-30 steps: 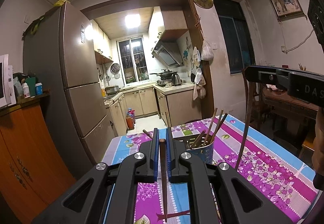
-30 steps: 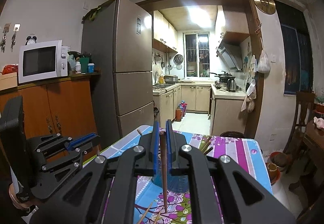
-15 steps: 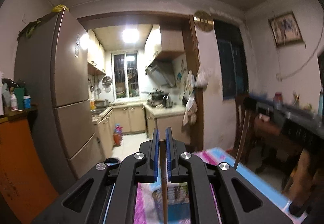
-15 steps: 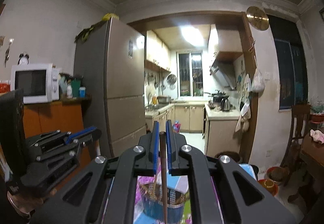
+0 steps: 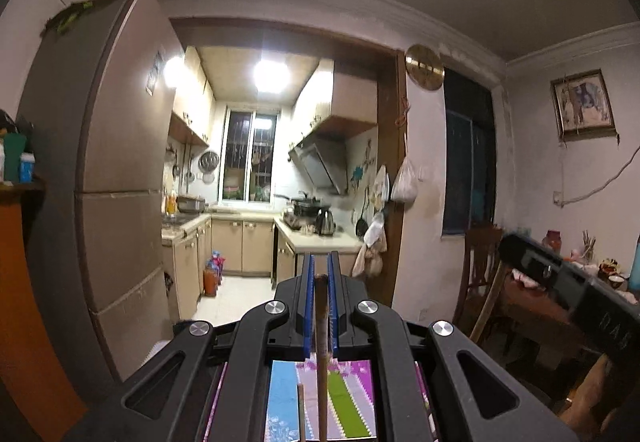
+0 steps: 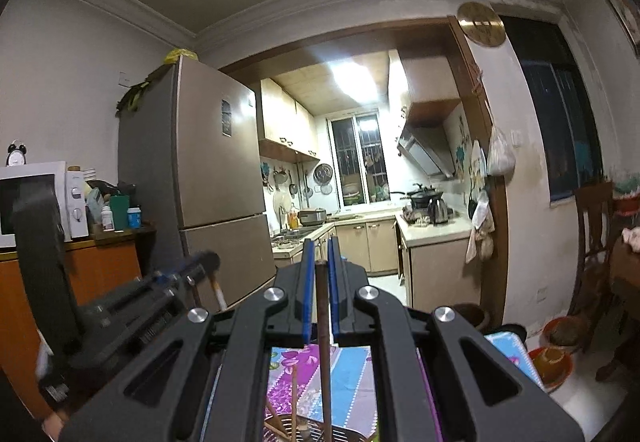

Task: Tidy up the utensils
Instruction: 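Lower the left gripper's chopstick into the holder while the right gripper inserts its chopstick, then open both grippers and release the chopsticks into the holder, then move both open grippers back over the last chopsticks on the tablecloth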

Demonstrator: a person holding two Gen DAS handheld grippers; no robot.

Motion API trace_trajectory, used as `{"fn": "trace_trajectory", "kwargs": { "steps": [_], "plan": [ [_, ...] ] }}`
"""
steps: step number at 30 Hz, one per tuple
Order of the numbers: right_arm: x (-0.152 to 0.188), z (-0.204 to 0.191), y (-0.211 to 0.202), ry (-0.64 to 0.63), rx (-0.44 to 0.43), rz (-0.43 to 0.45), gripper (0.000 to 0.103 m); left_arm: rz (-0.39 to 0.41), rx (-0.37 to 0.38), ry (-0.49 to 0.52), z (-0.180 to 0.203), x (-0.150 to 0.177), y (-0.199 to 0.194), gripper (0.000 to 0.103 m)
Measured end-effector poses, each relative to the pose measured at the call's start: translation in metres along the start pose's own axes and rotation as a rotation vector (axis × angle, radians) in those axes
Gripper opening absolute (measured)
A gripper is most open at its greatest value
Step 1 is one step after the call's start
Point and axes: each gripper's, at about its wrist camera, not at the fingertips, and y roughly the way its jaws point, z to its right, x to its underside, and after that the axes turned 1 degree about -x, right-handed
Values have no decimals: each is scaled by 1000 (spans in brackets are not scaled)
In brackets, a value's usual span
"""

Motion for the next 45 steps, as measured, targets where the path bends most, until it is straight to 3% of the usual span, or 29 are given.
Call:
{"fn": "trace_trajectory", "kwargs": {
  "steps": [10,17,22,28,30,32,37,41,45],
  "plan": [
    [72,28,42,127,4,-159,5,-143,-14,-18,-20,76,45,8],
    [98,26,45,100,38,-231,6,-188,-33,4,-22,95,49,8],
    [76,35,20,77,65,-172,9,-126,-54,-23,-33,66,26,8],
    [40,55,-46,22,126,-65,10,25,-118,-27,-51,20,-60,21],
    [35,60,-69,-15,155,-47,19,48,-133,6,-51,16,-88,22],
    [34,65,-101,-21,146,-29,39,51,-130,34,-50,19,-122,23],
    [52,60,-164,-50,136,-56,46,-18,-127,152,-32,47,-183,23],
    [85,39,-207,-90,123,-122,66,-123,-73,229,-12,89,-223,23],
    [128,17,-238,-121,117,-226,80,-300,12,259,8,147,-250,23]
  ]
}}
